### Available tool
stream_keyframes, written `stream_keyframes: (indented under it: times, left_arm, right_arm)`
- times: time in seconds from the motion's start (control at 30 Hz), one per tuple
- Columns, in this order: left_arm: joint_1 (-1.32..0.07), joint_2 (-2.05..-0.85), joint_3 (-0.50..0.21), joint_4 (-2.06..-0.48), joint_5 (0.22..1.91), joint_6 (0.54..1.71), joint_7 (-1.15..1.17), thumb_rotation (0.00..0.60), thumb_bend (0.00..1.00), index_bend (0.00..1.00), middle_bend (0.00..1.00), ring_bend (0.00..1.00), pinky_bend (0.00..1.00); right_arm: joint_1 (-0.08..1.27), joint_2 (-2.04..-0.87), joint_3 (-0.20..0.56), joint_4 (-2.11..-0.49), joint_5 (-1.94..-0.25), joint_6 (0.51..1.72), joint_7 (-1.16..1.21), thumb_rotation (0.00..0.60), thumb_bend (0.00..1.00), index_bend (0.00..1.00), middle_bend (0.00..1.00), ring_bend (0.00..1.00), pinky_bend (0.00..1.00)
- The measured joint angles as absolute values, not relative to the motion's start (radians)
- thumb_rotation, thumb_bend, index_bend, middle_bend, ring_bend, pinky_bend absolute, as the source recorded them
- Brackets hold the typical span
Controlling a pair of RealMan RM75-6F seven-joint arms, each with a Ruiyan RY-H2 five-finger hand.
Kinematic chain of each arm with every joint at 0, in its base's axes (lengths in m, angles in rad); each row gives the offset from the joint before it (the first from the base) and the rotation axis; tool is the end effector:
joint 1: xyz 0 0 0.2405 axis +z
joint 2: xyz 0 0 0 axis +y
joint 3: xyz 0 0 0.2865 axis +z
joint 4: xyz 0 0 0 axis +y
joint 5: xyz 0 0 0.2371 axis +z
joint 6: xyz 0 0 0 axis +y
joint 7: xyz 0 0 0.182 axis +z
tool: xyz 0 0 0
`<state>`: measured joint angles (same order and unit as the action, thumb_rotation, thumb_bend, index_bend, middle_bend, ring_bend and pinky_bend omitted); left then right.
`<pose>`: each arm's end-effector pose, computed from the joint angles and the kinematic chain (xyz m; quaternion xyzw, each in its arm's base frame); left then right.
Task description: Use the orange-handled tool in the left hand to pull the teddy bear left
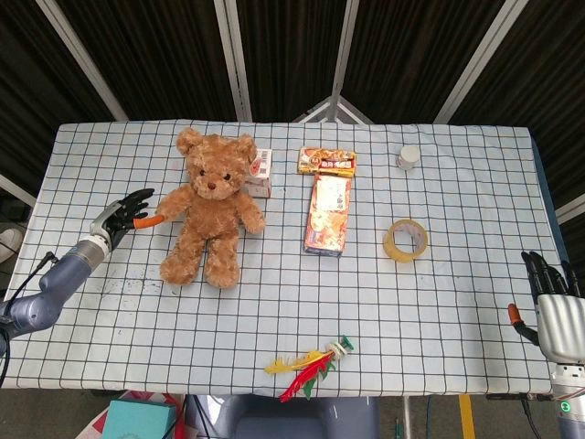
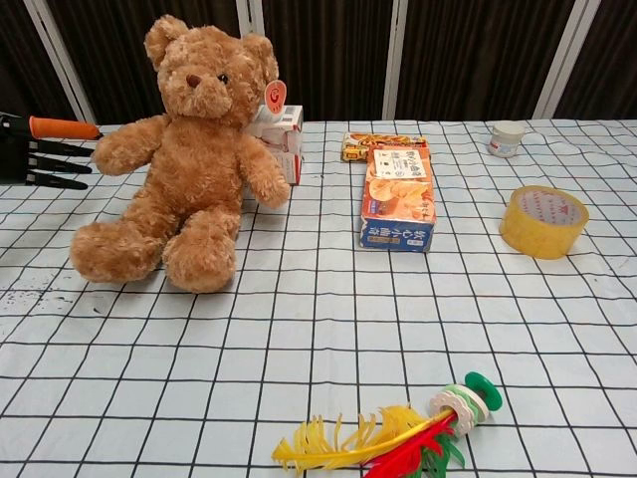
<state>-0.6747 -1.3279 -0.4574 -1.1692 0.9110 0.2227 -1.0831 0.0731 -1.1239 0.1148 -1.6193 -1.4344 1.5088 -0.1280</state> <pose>-0.2968 0.4843 0.0435 -0.2122 -0.8512 -0.4300 0.2132 -0.3517 -0.2336 0.1650 0.5745 -0.3478 0.3662 0.6442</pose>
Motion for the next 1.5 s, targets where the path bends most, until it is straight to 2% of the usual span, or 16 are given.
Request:
stream_keyframes:
  times: [0.17, 0.37, 0.7, 0.87, 1.13, 1.33, 1.5]
  left_arm:
    - [-0.690, -1.363, -0.459, -1.137, 0.875, 0.232, -1.048, 0.600, 0.17, 0.16, 0.12, 0.00, 0.06]
    - [-0.711, -1.392, -0.452, -1.112, 0.836, 0.234, -0.993, 0.600, 0.18, 0.16, 0.13, 0.00, 0.07]
    - [-0.721, -1.402, -0.481, -1.143, 0.822, 0.235, -0.919, 0.600, 0.18, 0.16, 0.14, 0.00, 0.08]
    - [-0.716, -1.411, -0.479, -1.147, 0.801, 0.273, -0.897, 0.600, 0.19, 0.24, 0.22, 0.00, 0.10]
    - [-0.720, -1.428, -0.449, -1.156, 0.724, 0.317, -0.837, 0.600, 0.23, 0.26, 0.21, 0.00, 0.10]
    - [-0.732, -1.430, -0.451, -1.168, 0.696, 0.326, -0.807, 0.600, 0.23, 0.27, 0.22, 0.00, 0.10]
    - [-0.734, -1.429, -0.458, -1.175, 0.687, 0.333, -0.791, 0.600, 0.28, 0.31, 0.28, 0.00, 0.10]
  right_arm:
    - [0.073, -1.124, 0.116, -1.610, -1.426, 1.503, -0.118, 0.600, 0.37, 0.03, 0.12, 0.19, 0.07]
    - [0.074, -1.124, 0.121, -1.602, -1.414, 1.495, -0.099, 0.600, 0.37, 0.03, 0.12, 0.19, 0.06]
    - [0.071, -1.117, 0.122, -1.604, -1.410, 1.496, -0.088, 0.600, 0.37, 0.03, 0.12, 0.19, 0.06]
    - [0.071, -1.116, 0.123, -1.604, -1.409, 1.495, -0.087, 0.600, 0.37, 0.03, 0.12, 0.19, 0.06]
    - [0.071, -1.118, 0.122, -1.605, -1.407, 1.494, -0.087, 0.600, 0.37, 0.03, 0.12, 0.19, 0.06]
    - [0.071, -1.119, 0.123, -1.605, -1.406, 1.495, -0.087, 0.600, 0.37, 0.03, 0.12, 0.19, 0.06]
    - [0.070, -1.119, 0.123, -1.603, -1.406, 1.494, -0.080, 0.600, 0.37, 0.03, 0.12, 0.19, 0.06]
